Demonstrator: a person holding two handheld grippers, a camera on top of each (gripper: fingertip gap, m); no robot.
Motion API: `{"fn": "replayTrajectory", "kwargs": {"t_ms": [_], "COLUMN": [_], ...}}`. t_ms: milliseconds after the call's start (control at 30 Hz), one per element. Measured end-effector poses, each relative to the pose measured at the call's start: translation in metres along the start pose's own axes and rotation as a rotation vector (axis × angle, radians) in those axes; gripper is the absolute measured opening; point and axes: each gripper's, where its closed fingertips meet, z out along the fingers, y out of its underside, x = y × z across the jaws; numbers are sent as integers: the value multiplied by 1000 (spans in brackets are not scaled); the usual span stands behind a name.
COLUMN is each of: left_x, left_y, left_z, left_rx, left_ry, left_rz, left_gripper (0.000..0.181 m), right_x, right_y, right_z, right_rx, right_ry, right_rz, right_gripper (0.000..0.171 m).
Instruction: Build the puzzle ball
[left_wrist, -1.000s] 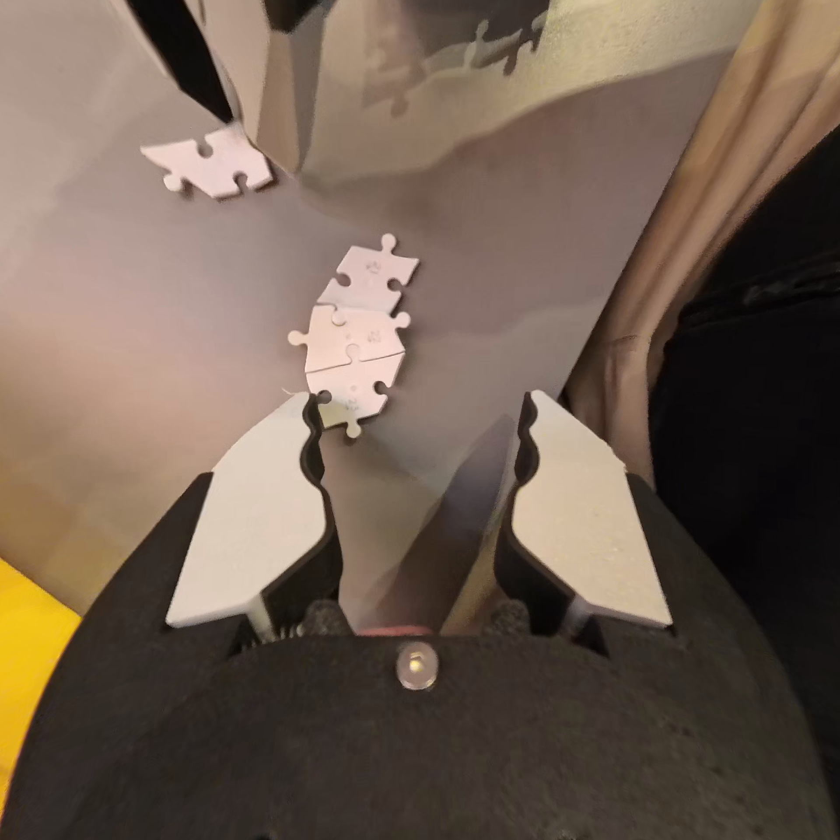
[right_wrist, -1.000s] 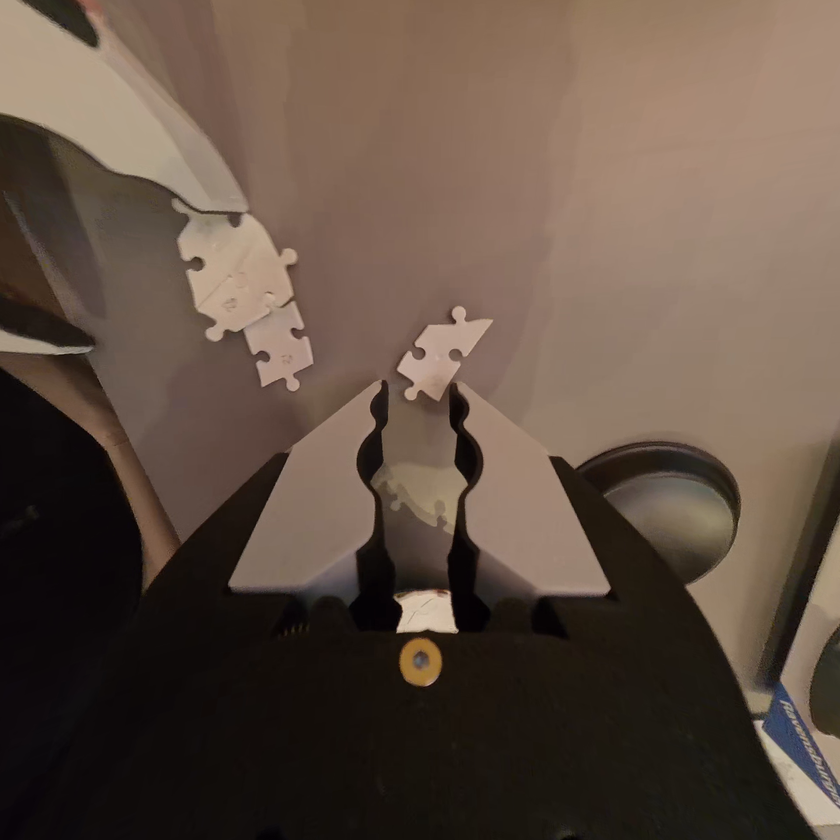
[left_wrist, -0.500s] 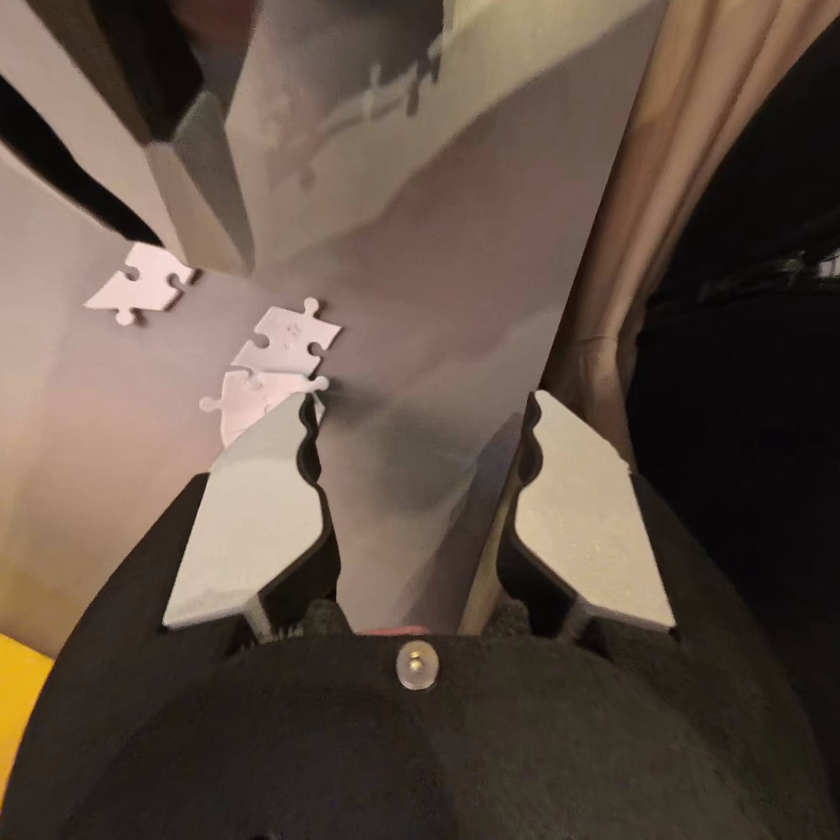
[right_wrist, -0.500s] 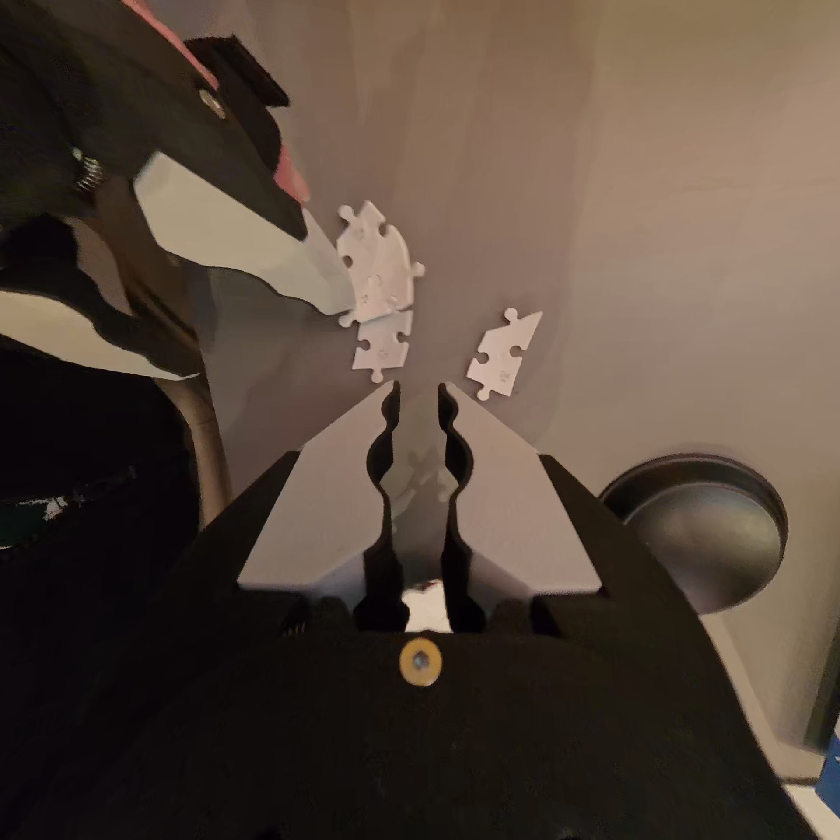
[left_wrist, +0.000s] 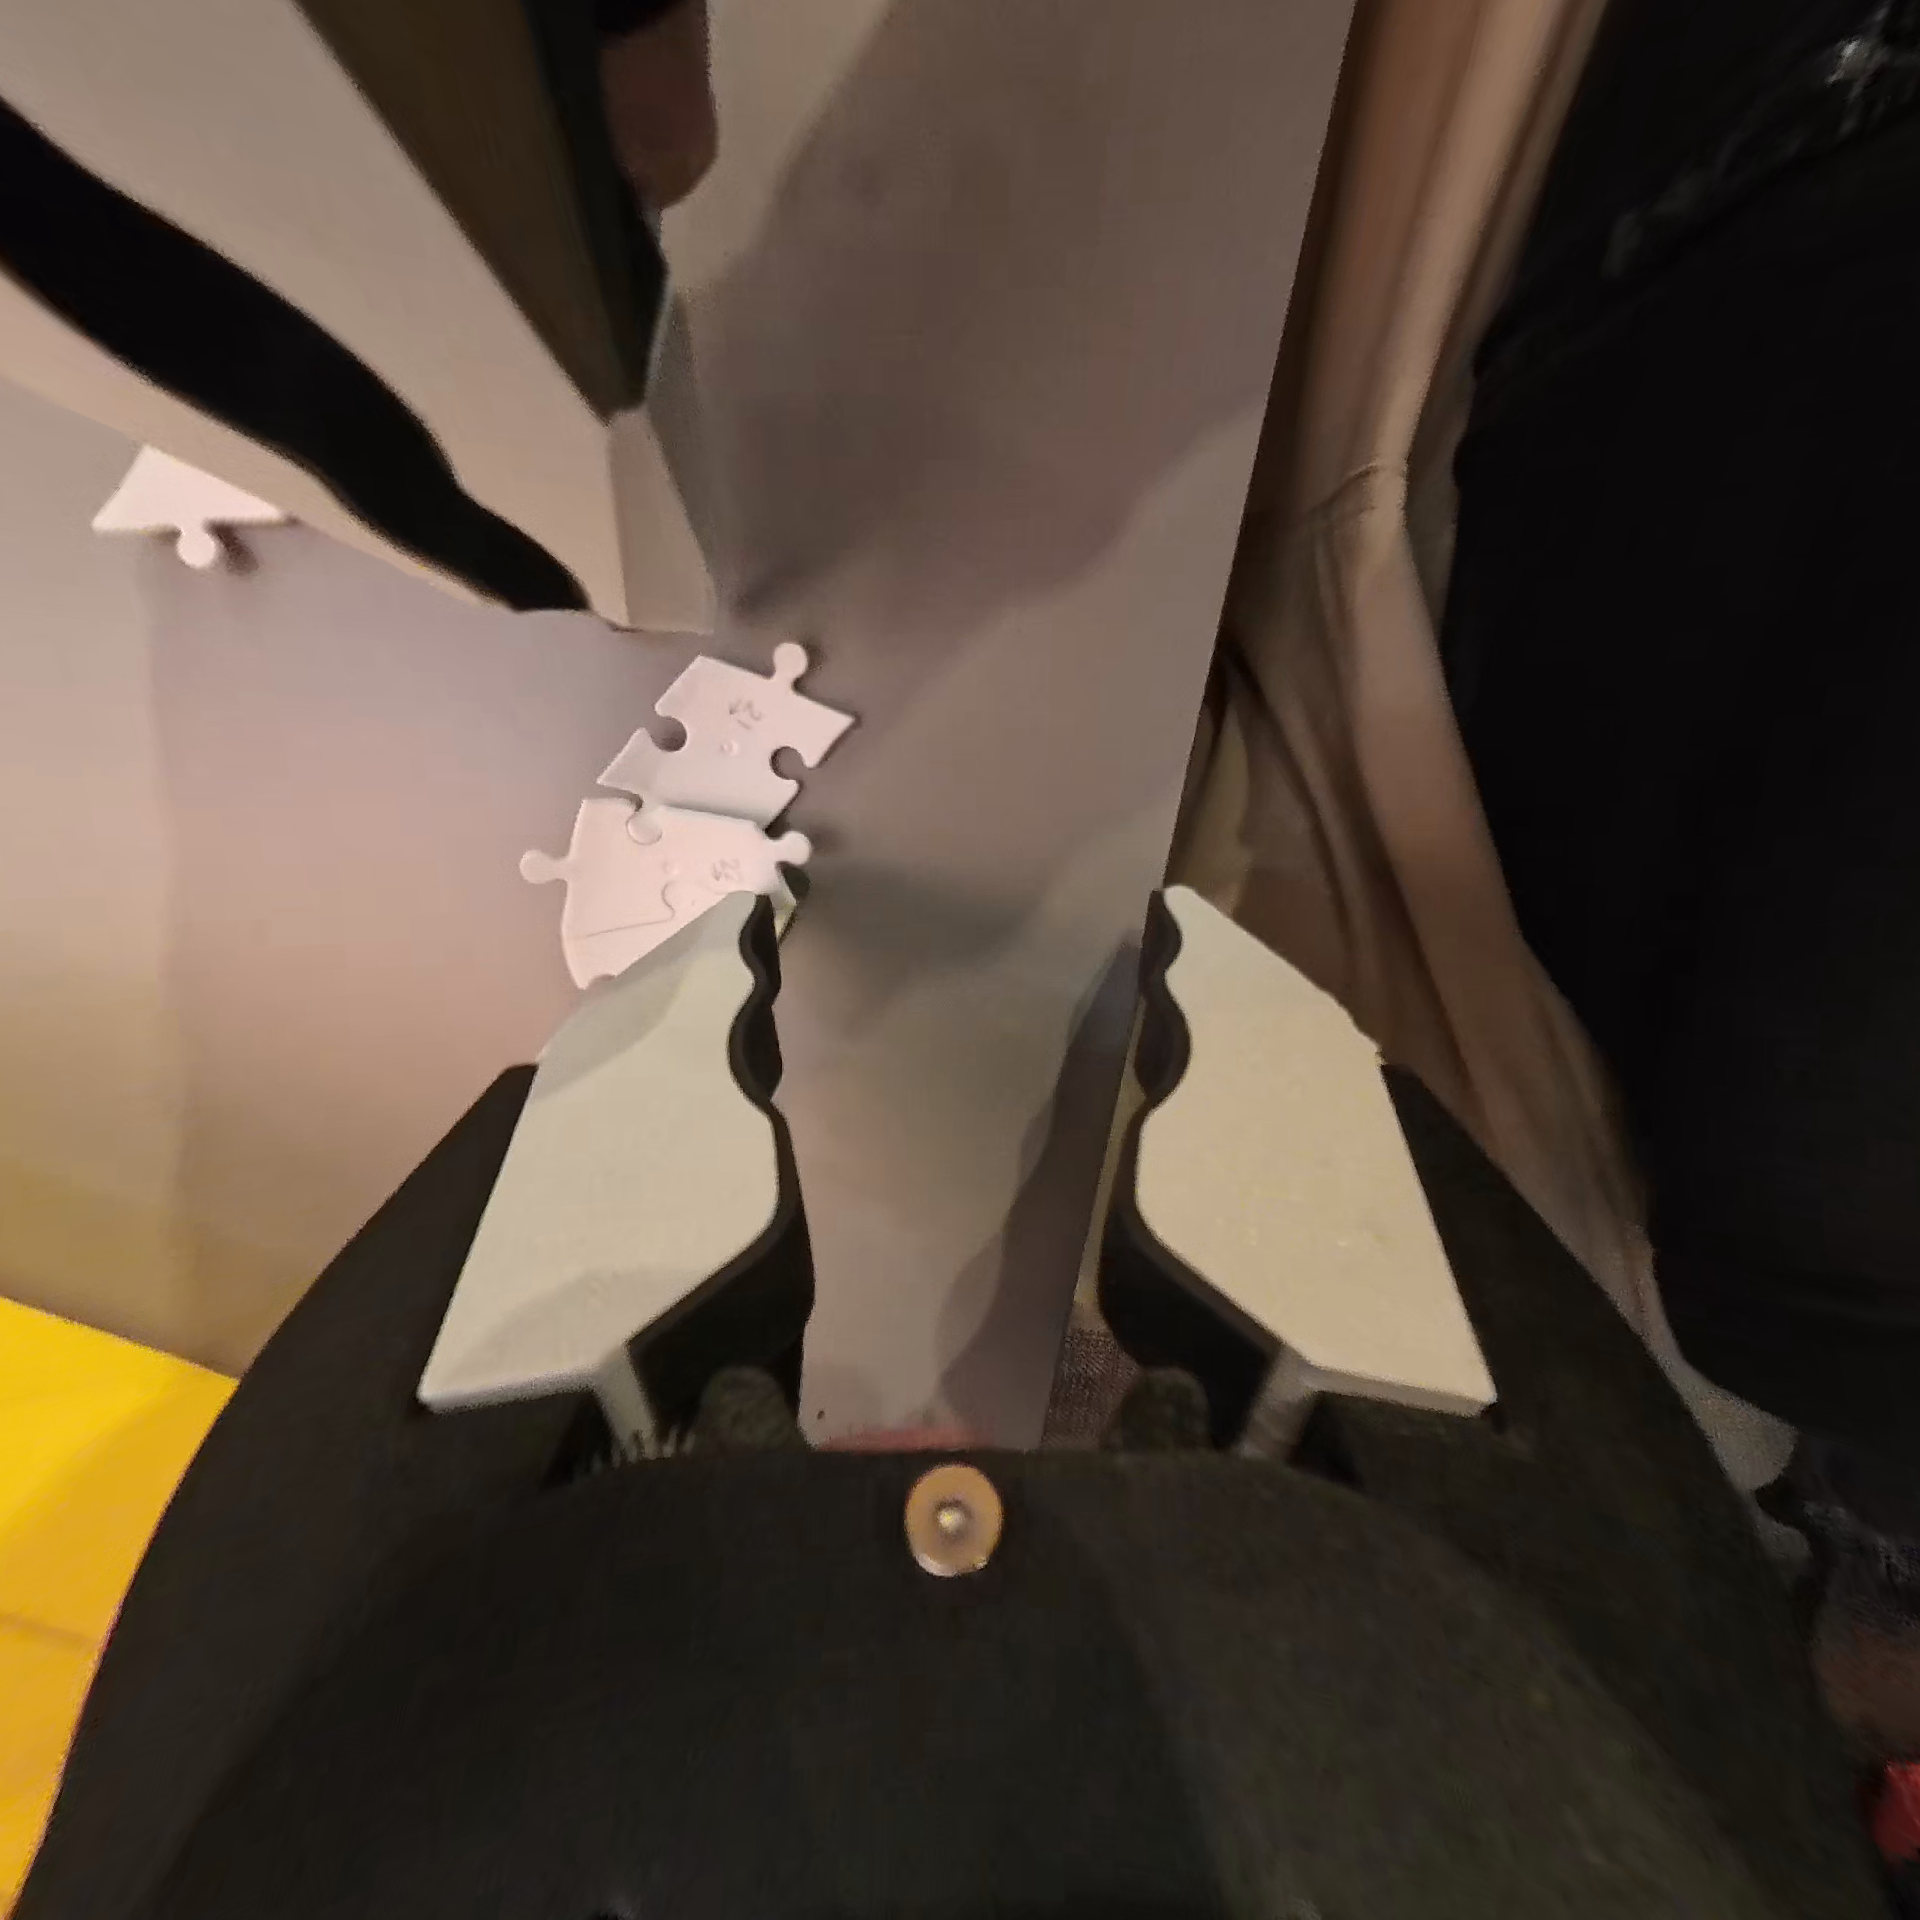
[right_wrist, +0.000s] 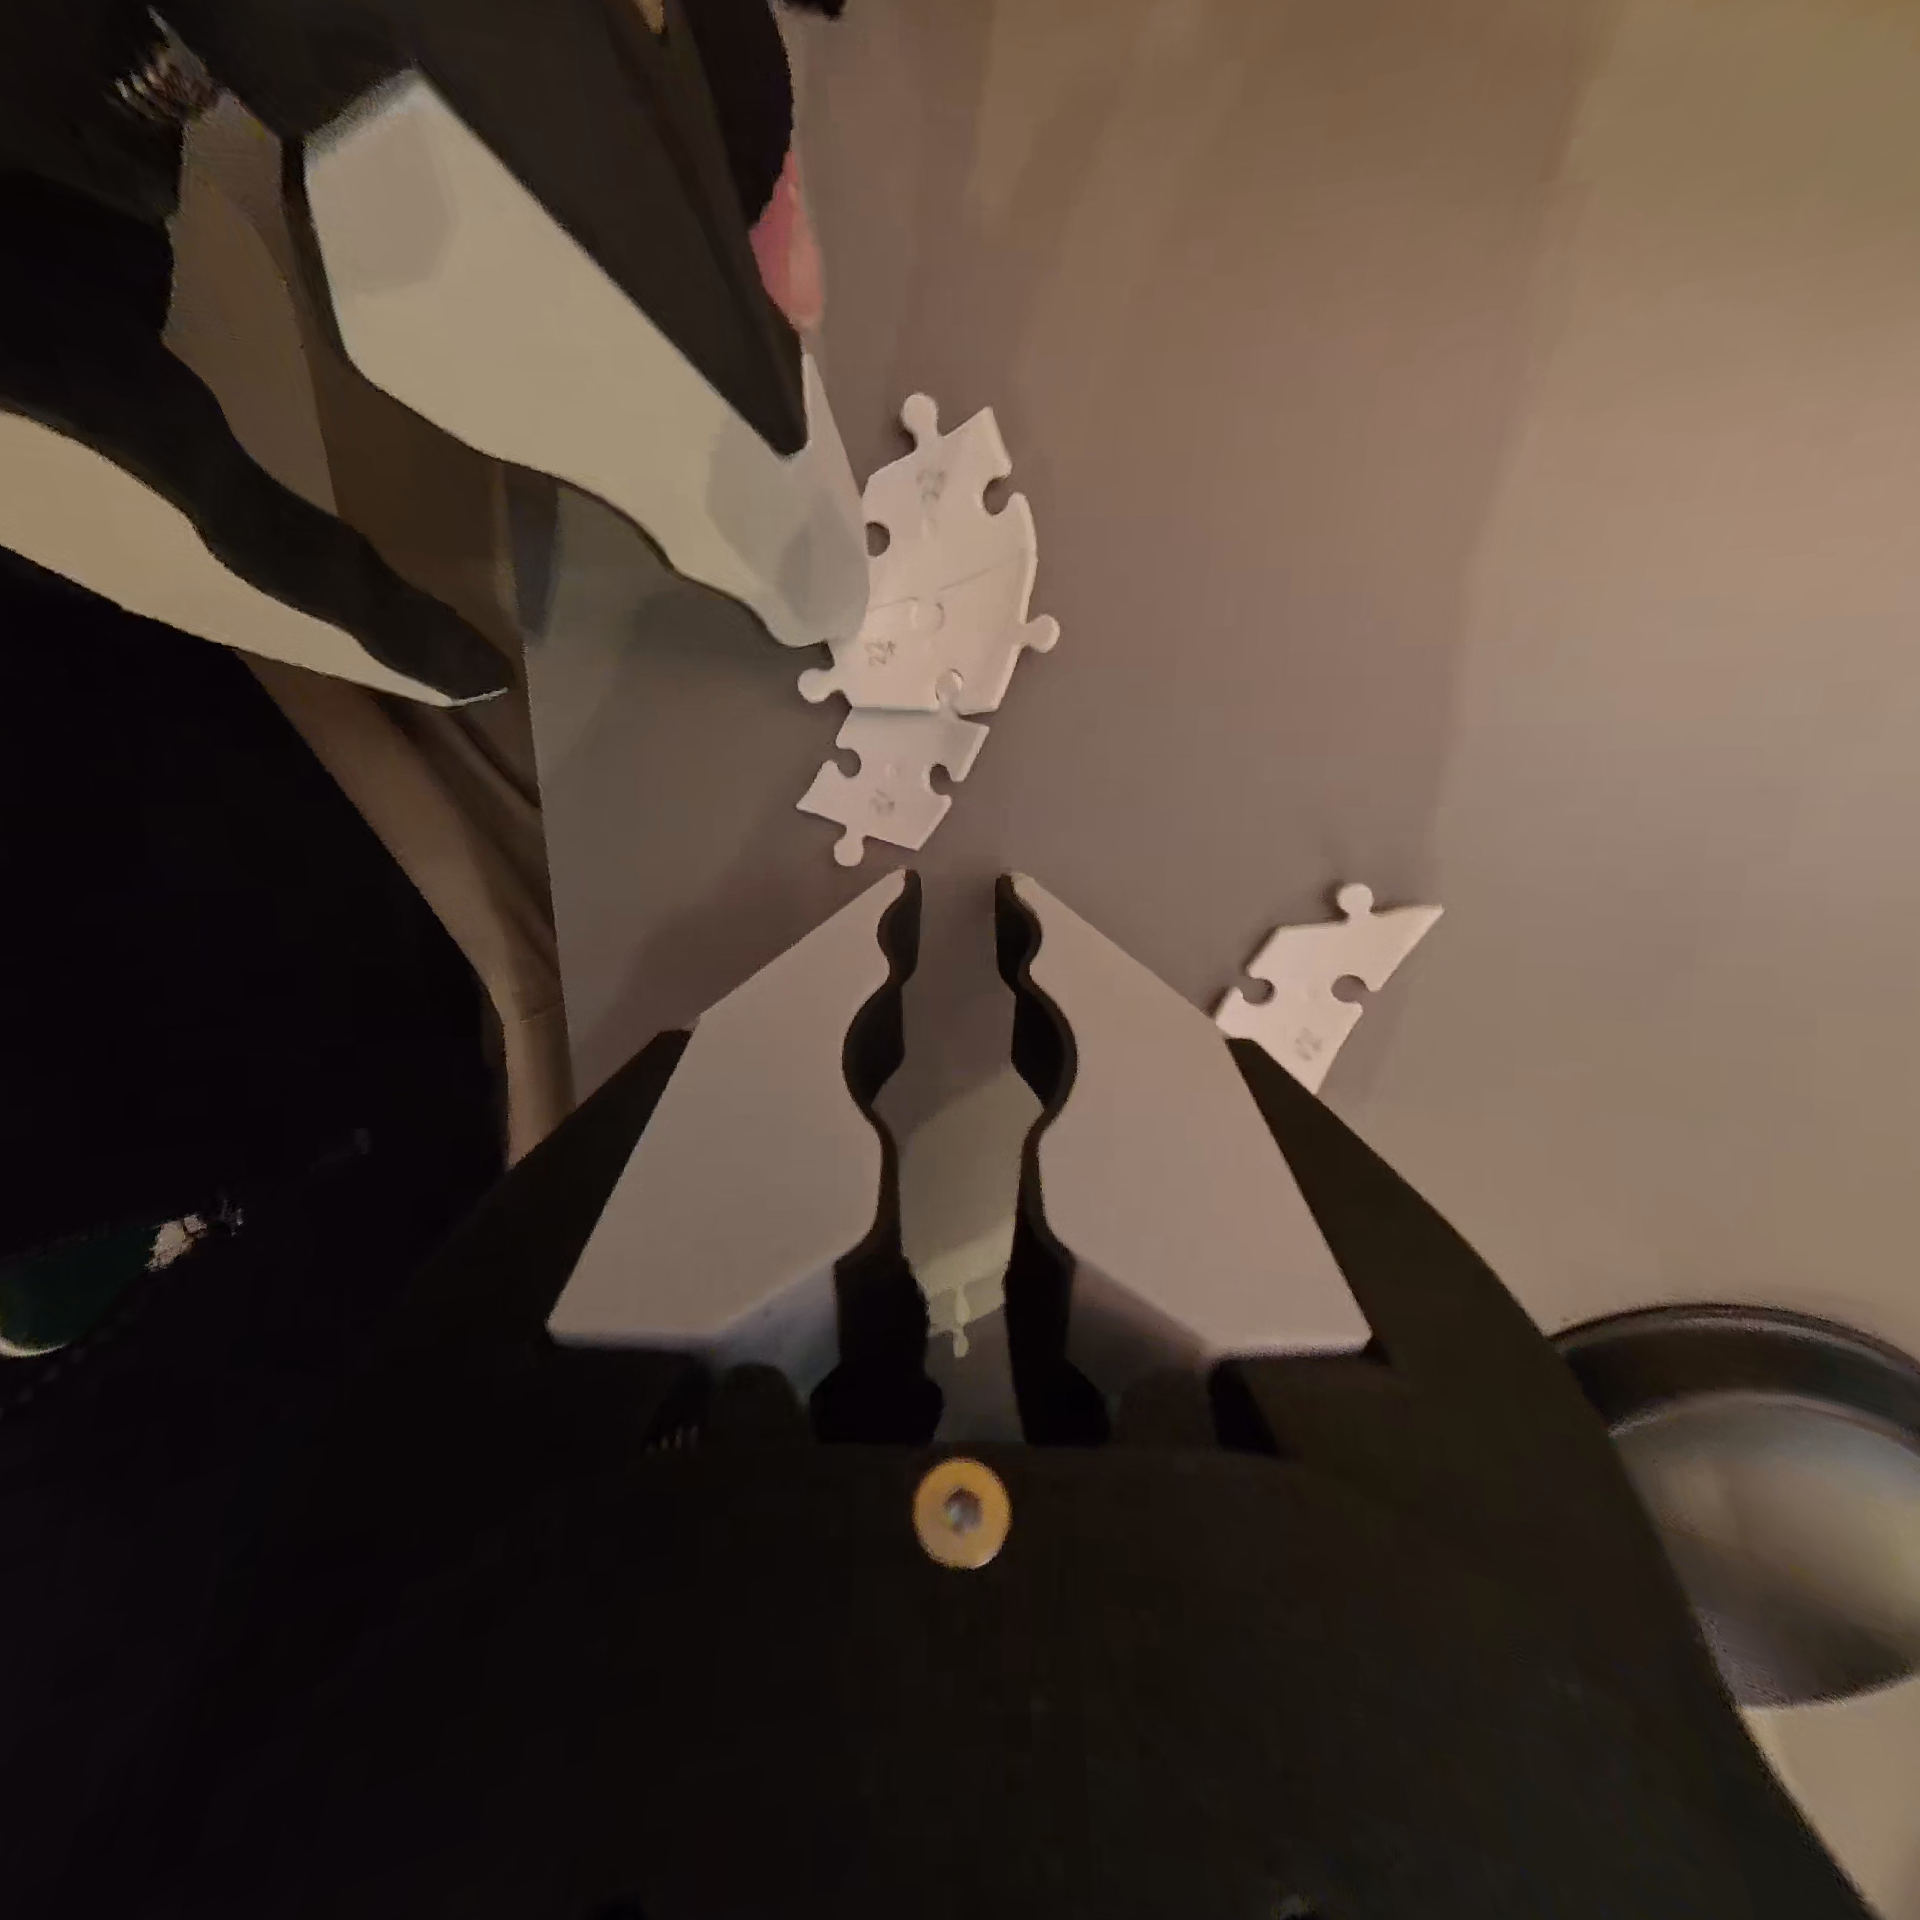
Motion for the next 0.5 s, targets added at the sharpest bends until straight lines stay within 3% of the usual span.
{"fn": "replayTrajectory", "kwargs": {"t_ms": [500], "left_x": [4], "left_y": [7], "left_z": [2], "left_rx": [-63], "left_ry": [-73], "left_rz": [105], "left_gripper": [56], "right_x": [-15], "right_y": [-3], "right_z": [9], "right_rx": [-20], "right_ry": [10], "right_rz": [-101], "right_gripper": [0]}}
